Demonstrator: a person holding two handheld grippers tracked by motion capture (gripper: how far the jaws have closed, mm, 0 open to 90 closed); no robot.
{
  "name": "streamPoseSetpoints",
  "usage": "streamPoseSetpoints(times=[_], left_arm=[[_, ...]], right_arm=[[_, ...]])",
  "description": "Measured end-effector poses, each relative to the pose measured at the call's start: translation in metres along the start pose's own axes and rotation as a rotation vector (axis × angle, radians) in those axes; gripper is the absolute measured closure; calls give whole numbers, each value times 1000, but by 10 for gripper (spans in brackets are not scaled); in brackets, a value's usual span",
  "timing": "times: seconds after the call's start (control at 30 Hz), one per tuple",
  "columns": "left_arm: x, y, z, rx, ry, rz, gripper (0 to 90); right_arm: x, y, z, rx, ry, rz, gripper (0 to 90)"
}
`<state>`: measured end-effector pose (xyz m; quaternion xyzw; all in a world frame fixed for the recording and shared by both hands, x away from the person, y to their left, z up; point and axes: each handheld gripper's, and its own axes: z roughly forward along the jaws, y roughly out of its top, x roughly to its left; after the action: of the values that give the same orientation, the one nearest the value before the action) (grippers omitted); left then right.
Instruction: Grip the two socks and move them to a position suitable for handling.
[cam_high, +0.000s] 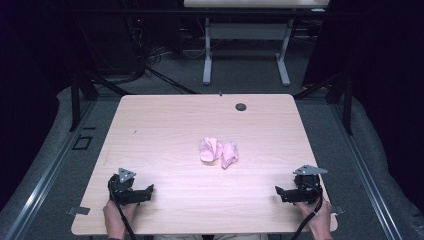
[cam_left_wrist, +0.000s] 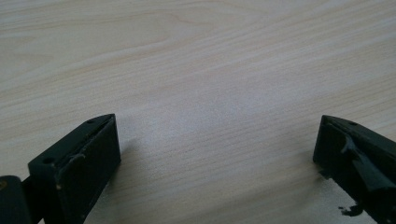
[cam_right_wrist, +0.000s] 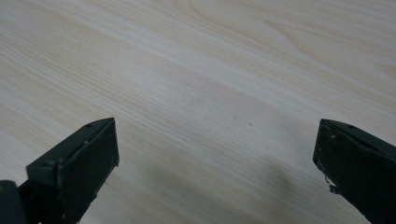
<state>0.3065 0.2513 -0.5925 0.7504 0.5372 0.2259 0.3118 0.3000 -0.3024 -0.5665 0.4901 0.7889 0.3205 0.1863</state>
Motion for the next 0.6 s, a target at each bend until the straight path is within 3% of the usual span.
streamPoseSetpoints(times=[0.17,0.4,0.5,0.6], left_arm=[[0,0,0,0,-7,6,6],[-1,0,0,2,-11,16,5],[-1,0,0,4,-13,13,5],[-1,0,0,4,-12,13,5]], right_arm=[[8,23,0,45,73,-10,0],[18,45,0,75,91,-49,0],[27,61,5,101,136,-83,0],[34,70,8,112,145,-100,0]])
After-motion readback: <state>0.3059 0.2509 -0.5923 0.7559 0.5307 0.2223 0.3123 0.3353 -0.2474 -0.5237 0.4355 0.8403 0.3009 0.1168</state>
